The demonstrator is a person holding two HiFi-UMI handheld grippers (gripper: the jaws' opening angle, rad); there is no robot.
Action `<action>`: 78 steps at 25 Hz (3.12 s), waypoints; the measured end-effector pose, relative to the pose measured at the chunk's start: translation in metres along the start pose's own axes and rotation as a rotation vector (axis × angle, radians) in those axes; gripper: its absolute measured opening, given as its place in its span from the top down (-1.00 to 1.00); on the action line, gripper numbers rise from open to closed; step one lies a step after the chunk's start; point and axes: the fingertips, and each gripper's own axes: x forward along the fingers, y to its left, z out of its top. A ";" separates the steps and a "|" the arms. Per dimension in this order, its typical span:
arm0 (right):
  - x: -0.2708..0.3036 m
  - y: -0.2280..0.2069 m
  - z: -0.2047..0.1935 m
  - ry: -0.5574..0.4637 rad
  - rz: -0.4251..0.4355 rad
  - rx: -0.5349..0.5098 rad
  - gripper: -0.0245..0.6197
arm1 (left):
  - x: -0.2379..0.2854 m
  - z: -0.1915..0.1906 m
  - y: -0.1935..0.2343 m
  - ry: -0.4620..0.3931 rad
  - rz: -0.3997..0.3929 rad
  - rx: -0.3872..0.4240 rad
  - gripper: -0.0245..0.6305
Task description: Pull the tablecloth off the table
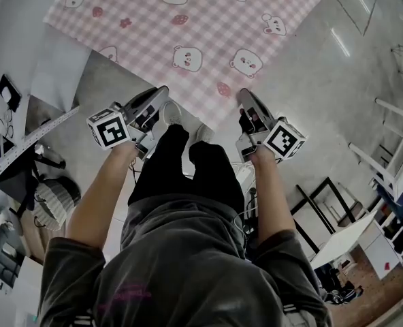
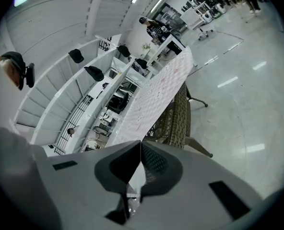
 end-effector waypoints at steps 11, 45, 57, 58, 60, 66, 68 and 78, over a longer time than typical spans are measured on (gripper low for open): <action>-0.004 -0.003 -0.004 -0.053 0.101 -0.055 0.91 | -0.003 -0.009 0.003 -0.070 -0.033 0.081 0.93; -0.026 0.028 -0.010 -0.578 0.601 -0.747 0.91 | -0.011 -0.008 -0.013 -0.487 -0.616 0.827 0.93; -0.021 0.026 -0.008 -0.543 0.650 -0.788 0.91 | -0.017 -0.020 -0.004 -0.542 -0.615 0.838 0.93; -0.021 0.025 -0.007 -0.540 0.655 -0.794 0.91 | -0.017 -0.020 -0.004 -0.548 -0.617 0.838 0.93; -0.027 0.025 -0.009 -0.551 0.651 -0.794 0.91 | -0.018 -0.022 -0.009 -0.535 -0.630 0.841 0.93; -0.028 0.030 0.006 -0.529 0.641 -0.778 0.91 | -0.011 -0.012 -0.024 -0.519 -0.622 0.836 0.93; -0.027 0.031 0.007 -0.518 0.652 -0.782 0.91 | -0.008 -0.011 -0.023 -0.524 -0.621 0.838 0.93; -0.016 0.016 -0.010 -0.532 0.688 -0.794 0.91 | -0.014 -0.021 -0.005 -0.541 -0.639 0.888 0.93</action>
